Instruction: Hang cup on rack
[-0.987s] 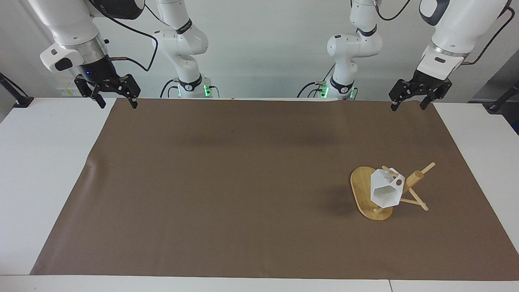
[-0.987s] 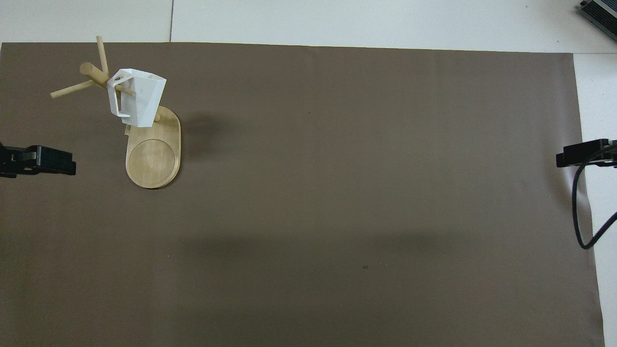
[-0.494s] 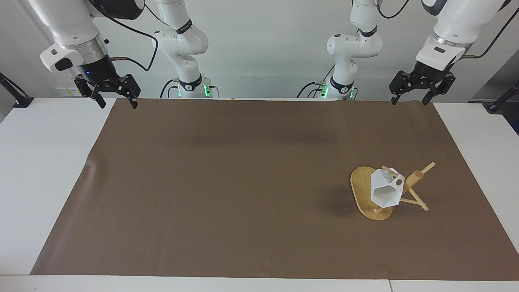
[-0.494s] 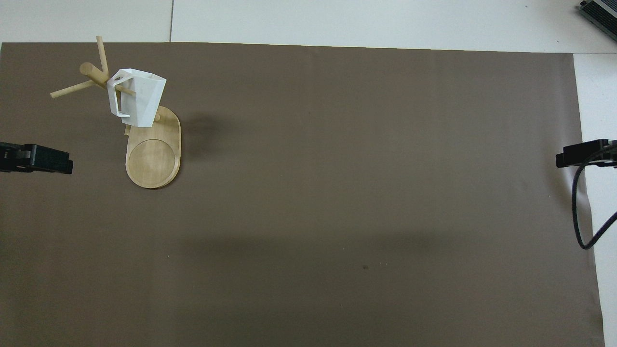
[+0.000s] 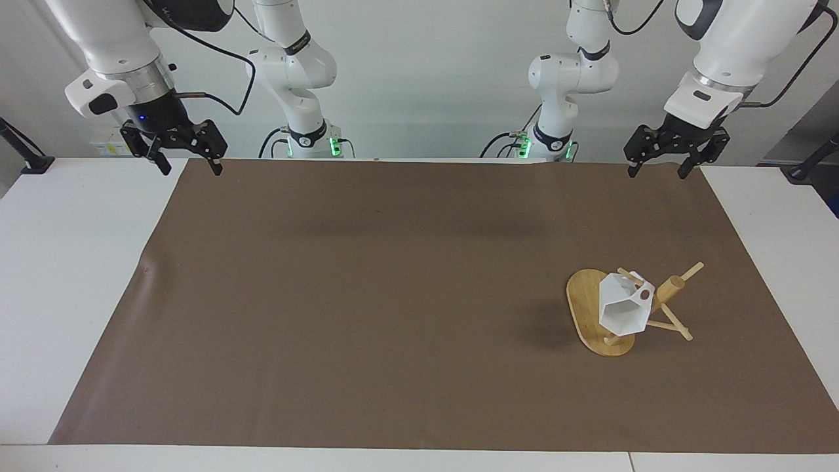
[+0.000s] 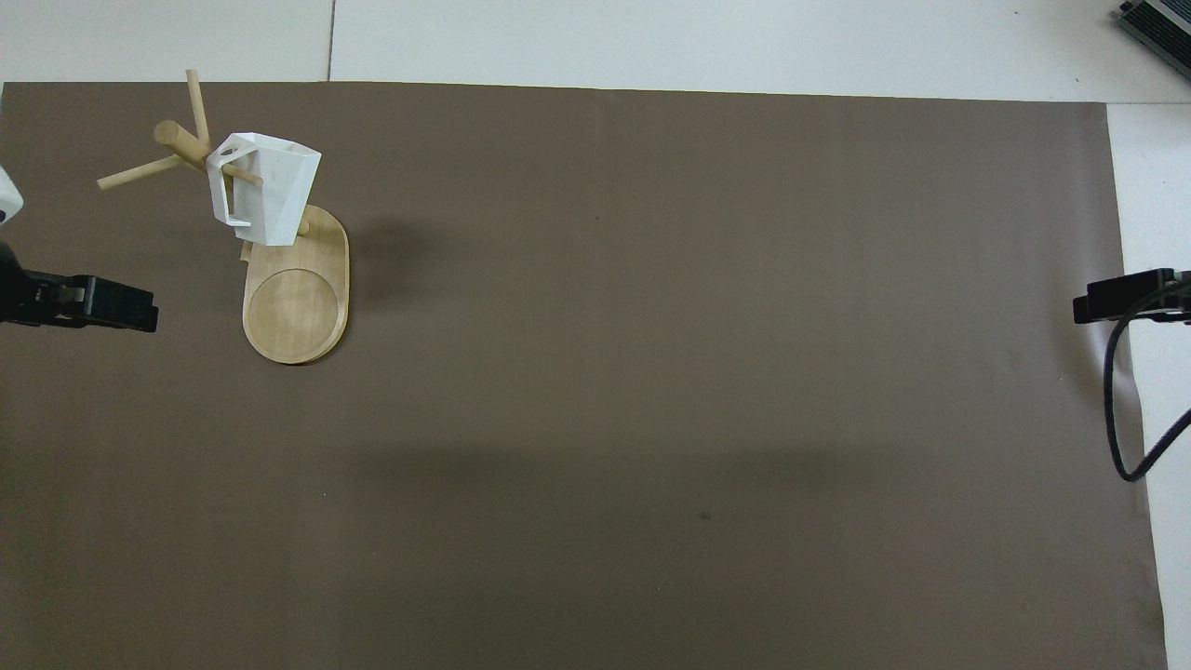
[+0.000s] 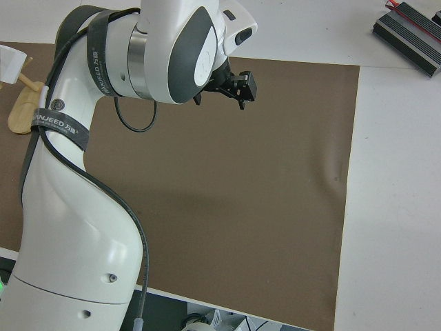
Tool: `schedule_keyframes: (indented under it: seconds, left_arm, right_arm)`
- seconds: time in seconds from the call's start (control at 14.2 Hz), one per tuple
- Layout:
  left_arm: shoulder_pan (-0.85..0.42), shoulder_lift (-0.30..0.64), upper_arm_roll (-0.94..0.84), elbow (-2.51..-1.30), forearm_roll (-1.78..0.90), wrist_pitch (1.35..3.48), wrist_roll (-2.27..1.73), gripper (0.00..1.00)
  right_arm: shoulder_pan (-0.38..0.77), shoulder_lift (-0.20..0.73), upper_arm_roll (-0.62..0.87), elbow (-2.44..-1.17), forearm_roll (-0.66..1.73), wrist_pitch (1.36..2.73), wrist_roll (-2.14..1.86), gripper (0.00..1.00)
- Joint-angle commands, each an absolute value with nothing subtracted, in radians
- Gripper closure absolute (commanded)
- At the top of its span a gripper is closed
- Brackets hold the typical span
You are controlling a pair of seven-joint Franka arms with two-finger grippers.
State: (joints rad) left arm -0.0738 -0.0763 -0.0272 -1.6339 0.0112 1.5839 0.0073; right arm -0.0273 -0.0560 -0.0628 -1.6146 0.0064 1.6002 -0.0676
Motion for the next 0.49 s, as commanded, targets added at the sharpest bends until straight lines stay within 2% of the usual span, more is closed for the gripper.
schedule_keyframes:
  seconds: [0.0,0.42]
  left_arm:
    - [-0.089,-0.1,-0.018,-1.666,0.035,1.612,0.015,0.0]
    - [-0.089,-0.115,-0.026,-1.698,0.031,1.648,0.005,0.0]
  right_arm:
    - [-0.029,-0.08,-0.058,-1.637,0.006,1.592,-0.055,0.0]
    - [-0.029,-0.08,-0.058,-1.637,0.005,1.594,-0.055,0.0]
